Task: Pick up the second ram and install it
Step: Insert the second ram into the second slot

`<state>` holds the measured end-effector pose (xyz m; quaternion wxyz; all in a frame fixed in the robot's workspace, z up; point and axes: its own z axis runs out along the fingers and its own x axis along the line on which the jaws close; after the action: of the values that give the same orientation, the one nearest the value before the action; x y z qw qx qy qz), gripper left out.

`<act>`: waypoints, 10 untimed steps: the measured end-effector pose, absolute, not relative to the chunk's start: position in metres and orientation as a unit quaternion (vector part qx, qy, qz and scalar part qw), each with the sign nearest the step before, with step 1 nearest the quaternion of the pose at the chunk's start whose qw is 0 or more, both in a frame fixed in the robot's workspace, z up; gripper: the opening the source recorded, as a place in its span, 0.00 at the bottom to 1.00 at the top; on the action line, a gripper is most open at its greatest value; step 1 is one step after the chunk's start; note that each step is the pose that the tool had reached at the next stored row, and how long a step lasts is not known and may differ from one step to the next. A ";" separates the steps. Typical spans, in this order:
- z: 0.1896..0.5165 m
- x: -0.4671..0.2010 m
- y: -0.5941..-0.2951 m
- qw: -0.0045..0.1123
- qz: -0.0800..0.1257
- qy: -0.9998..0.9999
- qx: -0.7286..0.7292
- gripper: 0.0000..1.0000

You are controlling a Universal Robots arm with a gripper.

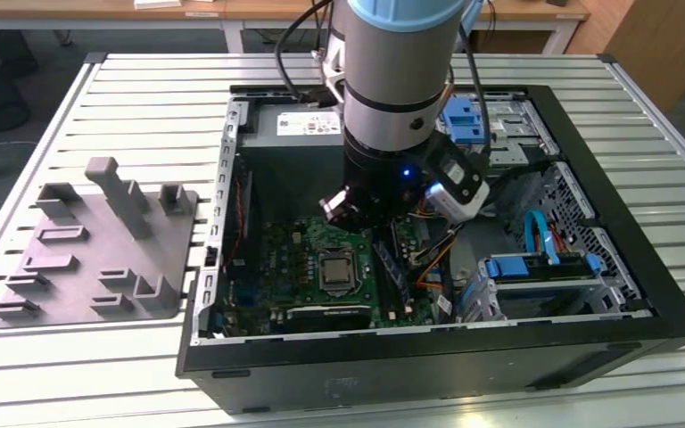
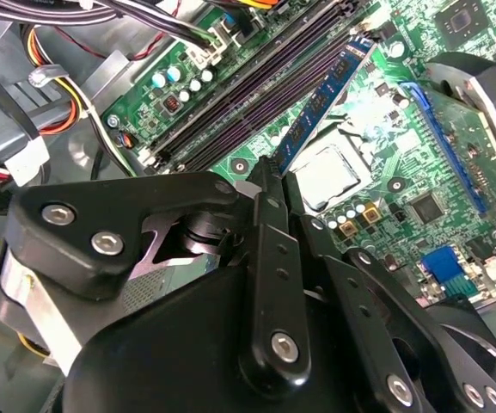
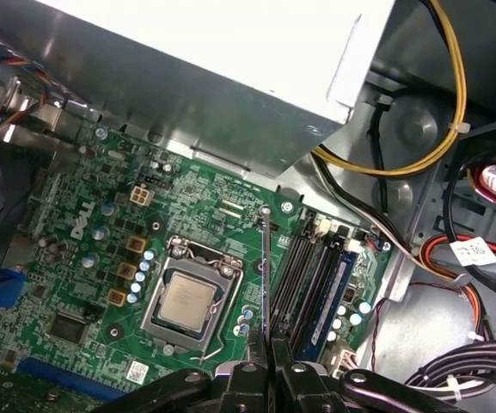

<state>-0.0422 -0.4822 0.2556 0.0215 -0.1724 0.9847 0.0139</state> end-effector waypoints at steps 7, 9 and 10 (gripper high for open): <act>0.256 -0.042 -0.482 0.022 0.014 0.987 -0.160 0.14; 0.256 -0.042 -0.482 0.022 0.013 0.987 -0.156 0.14; 0.256 -0.042 -0.482 0.022 0.013 0.988 -0.155 0.14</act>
<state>-0.0423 -0.4822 0.2556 0.0217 -0.1546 0.9876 0.0134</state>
